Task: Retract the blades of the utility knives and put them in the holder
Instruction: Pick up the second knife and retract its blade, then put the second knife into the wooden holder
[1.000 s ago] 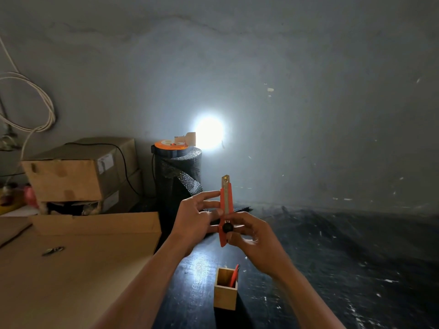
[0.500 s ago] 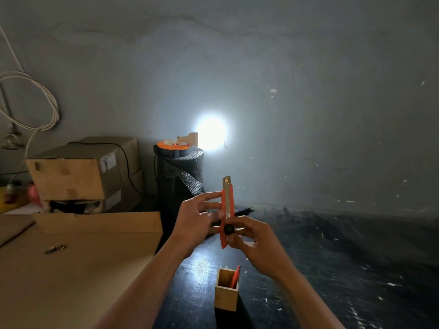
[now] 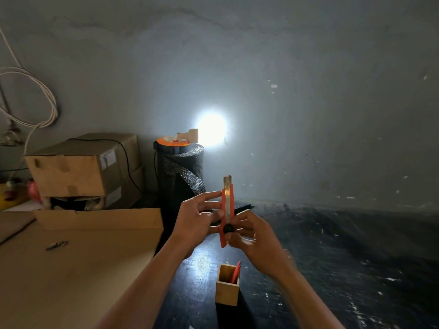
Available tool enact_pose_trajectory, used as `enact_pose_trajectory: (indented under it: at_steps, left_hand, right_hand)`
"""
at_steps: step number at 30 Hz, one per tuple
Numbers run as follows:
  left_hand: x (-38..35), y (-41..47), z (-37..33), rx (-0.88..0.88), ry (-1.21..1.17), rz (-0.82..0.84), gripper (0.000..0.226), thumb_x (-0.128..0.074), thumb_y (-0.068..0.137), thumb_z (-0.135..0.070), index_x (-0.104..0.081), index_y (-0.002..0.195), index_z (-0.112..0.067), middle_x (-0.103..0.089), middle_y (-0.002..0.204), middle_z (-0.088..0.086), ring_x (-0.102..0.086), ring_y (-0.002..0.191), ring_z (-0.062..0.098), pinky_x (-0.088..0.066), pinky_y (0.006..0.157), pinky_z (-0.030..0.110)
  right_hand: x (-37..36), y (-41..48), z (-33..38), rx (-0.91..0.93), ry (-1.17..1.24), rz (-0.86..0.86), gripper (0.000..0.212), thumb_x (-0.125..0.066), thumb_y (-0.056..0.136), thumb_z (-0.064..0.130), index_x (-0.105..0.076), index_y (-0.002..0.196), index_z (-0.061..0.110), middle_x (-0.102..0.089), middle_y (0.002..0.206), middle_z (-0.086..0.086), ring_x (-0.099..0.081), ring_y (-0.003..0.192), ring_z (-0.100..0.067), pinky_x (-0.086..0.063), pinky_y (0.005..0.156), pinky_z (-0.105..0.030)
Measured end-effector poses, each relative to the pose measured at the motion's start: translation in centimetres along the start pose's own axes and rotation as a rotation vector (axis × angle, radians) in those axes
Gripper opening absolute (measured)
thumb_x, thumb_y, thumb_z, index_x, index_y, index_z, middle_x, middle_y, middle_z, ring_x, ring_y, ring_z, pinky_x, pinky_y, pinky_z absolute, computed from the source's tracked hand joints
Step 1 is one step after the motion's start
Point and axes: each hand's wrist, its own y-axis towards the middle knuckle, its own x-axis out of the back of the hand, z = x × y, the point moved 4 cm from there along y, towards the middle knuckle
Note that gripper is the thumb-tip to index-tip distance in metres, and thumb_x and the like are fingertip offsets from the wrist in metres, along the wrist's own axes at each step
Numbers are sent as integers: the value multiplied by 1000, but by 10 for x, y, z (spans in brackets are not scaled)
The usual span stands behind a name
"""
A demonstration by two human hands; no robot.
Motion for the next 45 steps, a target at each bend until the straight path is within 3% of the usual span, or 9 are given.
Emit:
enact_pose_trajectory:
  at_steps: [2,6,9,13,20,24,33,37,45]
  left_hand:
    - [2,-1,5,4,1,-5,43,-71,90,6,-73,125,-19,-82,105,9,-80,94,31,-63,83,58]
    - [0,-11,22,33,-18,26,40,-68,91,10,-73,120,-17,-83,101,5,-81,89,26,-67,73,43]
    - [-5,-20,44,84,-48,61,37,-69,89,12,-74,113,-16,-83,97,6,-81,87,27,-64,63,30]
    - [-7,-19,73,142,-60,70,33,-72,87,10,-75,112,-11,-82,98,11,-81,84,28,-63,63,31]
    - [-2,7,143,273,35,7,28,-77,89,-3,-75,115,-12,-81,101,8,-78,93,25,-63,73,32]
    - [-3,15,197,297,267,-15,32,-78,89,-13,-73,121,-14,-77,117,8,-75,101,16,-65,84,36]
    - [-29,33,272,398,510,89,76,-89,77,-24,-55,145,-18,-59,147,6,-57,134,24,-49,111,50]
    - [-31,35,294,449,513,93,83,-90,76,-24,-51,149,-19,-58,149,7,-55,137,26,-46,114,50]
    - [-30,30,316,463,483,78,68,-81,82,-8,-59,144,-25,-70,136,1,-65,125,18,-51,110,38]
  right_hand:
    - [-2,-1,-3,-21,58,-22,28,-82,83,27,-64,103,19,-74,90,22,-72,89,7,-54,65,-9]
    - [-6,-2,-10,-45,132,-46,31,-72,82,45,-57,108,37,-73,100,22,-75,93,-1,-63,76,-24]
    - [-9,5,-20,-82,127,-47,25,-67,94,35,-57,115,44,-71,100,27,-73,94,2,-61,74,-19]
    - [-12,15,-38,-156,125,-14,16,-70,96,21,-69,110,27,-78,98,5,-77,89,-11,-65,73,-27]
    - [-24,25,-95,-252,156,-49,23,-74,91,12,-66,107,26,-76,94,-7,-77,85,-22,-66,76,-47]
    - [-31,35,-136,-269,47,-94,32,-70,93,12,-61,108,39,-74,91,-6,-76,84,-21,-66,75,-47]
    - [-67,52,-213,-389,-120,-68,13,-66,97,25,-61,109,27,-74,85,-2,-76,67,-17,-65,61,-44]
    - [-80,55,-230,-420,-177,-102,13,-62,98,21,-60,110,24,-73,86,0,-75,72,-18,-64,63,-41]
    - [-90,56,-246,-456,-259,-96,12,-62,96,16,-60,107,21,-72,88,1,-72,79,-21,-61,69,-39]
